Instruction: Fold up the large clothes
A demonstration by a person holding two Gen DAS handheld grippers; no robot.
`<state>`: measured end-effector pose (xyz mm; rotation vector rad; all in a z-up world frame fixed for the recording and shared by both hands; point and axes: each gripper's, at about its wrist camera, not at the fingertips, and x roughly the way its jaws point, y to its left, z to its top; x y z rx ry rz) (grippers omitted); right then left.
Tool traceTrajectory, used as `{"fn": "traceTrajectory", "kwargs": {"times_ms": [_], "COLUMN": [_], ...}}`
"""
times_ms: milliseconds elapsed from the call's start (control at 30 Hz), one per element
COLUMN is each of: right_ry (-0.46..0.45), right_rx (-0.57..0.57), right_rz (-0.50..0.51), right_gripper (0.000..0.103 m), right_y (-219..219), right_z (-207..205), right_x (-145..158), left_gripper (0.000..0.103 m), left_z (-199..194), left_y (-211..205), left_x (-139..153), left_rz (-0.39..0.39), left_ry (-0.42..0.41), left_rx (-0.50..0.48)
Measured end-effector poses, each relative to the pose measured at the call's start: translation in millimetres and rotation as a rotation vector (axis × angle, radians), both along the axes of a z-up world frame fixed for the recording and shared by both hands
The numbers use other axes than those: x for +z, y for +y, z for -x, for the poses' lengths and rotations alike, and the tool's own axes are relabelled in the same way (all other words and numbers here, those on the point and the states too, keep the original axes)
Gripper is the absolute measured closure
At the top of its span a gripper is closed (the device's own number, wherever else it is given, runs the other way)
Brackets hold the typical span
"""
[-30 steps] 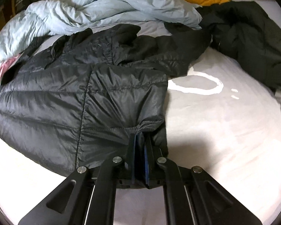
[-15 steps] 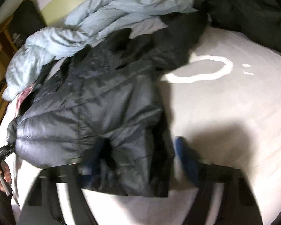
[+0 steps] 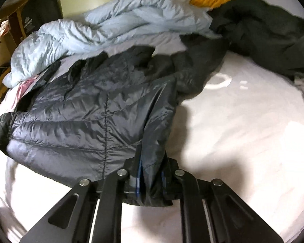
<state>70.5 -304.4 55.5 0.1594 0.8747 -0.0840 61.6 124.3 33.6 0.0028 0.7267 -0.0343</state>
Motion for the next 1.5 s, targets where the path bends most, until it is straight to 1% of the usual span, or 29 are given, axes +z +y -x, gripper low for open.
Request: {"fn": "traceTrajectory", "kwargs": {"times_ms": [33, 100, 133, 167, 200, 233, 267, 300, 367, 433, 467, 500, 567, 600, 633, 667, 700, 733, 767, 833, 933, 1033, 1133, 1300, 1500], "right_ry": [-0.029, -0.094, -0.139, -0.185, -0.236, -0.284, -0.309, -0.327, -0.332, -0.302, -0.283, -0.249, -0.175, -0.140, -0.087, -0.057, -0.032, -0.029, -0.031, -0.041, -0.053, -0.056, -0.060, -0.058, -0.058], "right_rx": [-0.026, -0.073, -0.090, -0.094, -0.089, -0.071, -0.051, -0.015, 0.071, 0.126, 0.133, 0.134, 0.122, 0.110, 0.094, 0.091, 0.095, 0.094, 0.094, 0.100, 0.100, 0.097, 0.102, 0.106, 0.105], "right_rz": [0.026, 0.075, 0.094, 0.097, 0.083, 0.062, 0.050, 0.040, 0.041, 0.068, 0.078, 0.091, 0.089, 0.084, 0.064, 0.043, -0.007, -0.045, -0.052, -0.031, 0.018, 0.035, 0.034, 0.052, 0.055], "right_gripper": [0.079, 0.074, 0.072, 0.067, 0.058, 0.052, 0.041, 0.038, 0.038, 0.038, 0.038, 0.038, 0.038, 0.038, 0.039, 0.039, 0.038, 0.039, 0.039, 0.038, 0.038, 0.038, 0.033, 0.030, 0.029], "right_y": [-1, -4, -5, -4, -3, -1, 1, 7, 24, 39, 41, 43, 44, 40, 35, 30, 25, 21, 19, 22, 29, 29, 29, 32, 33], "right_z": [-1, 2, 5, 8, 11, 12, 12, 10, -2, -17, -24, -35, -54, -62, -71, -74, -76, -76, -76, -76, -74, -72, -72, -71, -71], "right_x": [5, 15, 21, 27, 35, 41, 44, 47, 48, 40, 35, 25, 4, -6, -21, -30, -39, -44, -46, -49, -51, -51, -50, -50, -50], "left_gripper": [0.029, 0.025, 0.025, 0.025, 0.025, 0.022, 0.021, 0.021, 0.021, 0.021, 0.021, 0.021, 0.021, 0.021, 0.021, 0.021, 0.020, 0.019, 0.018, 0.014, 0.011, 0.008, 0.004, 0.003, 0.002], "left_z": [6, 17, 23, 25, 26, 25, 19, 10, -14, -41, -52, -62, -74, -79, -83, -86, -83, -84, -86, -90, -86, -86, -85, -84, -84], "left_y": [-4, -9, -11, -14, -17, -21, -29, -35, -49, -55, -59, -60, -60, -57, -53, -48, -43, -43, -43, -46, -45, -47, -49, -49, -48], "left_x": [8, 22, 29, 35, 39, 41, 41, 40, 30, 13, 3, -8, -27, -34, -42, -49, -54, -59, -62, -69, -73, -74, -74, -74, -72], "left_rz": [-0.057, -0.114, -0.115, -0.095, -0.067, -0.045, -0.034, -0.031, -0.014, 0.016, 0.018, 0.005, -0.040, -0.047, -0.040, -0.012, 0.013, 0.020, 0.015, 0.004, 0.000, -0.014, -0.033, -0.043, -0.049], "left_ry": [-0.073, -0.203, -0.254, -0.291, -0.313, -0.320, -0.306, -0.283, -0.212, -0.124, -0.085, -0.055, -0.020, -0.008, 0.006, 0.023, 0.037, 0.052, 0.065, 0.092, 0.111, 0.112, 0.110, 0.106, 0.100], "left_rx": [0.009, 0.013, 0.003, -0.024, -0.061, -0.103, -0.143, -0.163, -0.182, -0.177, -0.174, -0.163, -0.117, -0.103, -0.088, -0.080, -0.081, -0.084, -0.084, -0.080, -0.074, -0.065, -0.052, -0.045, -0.043]}}
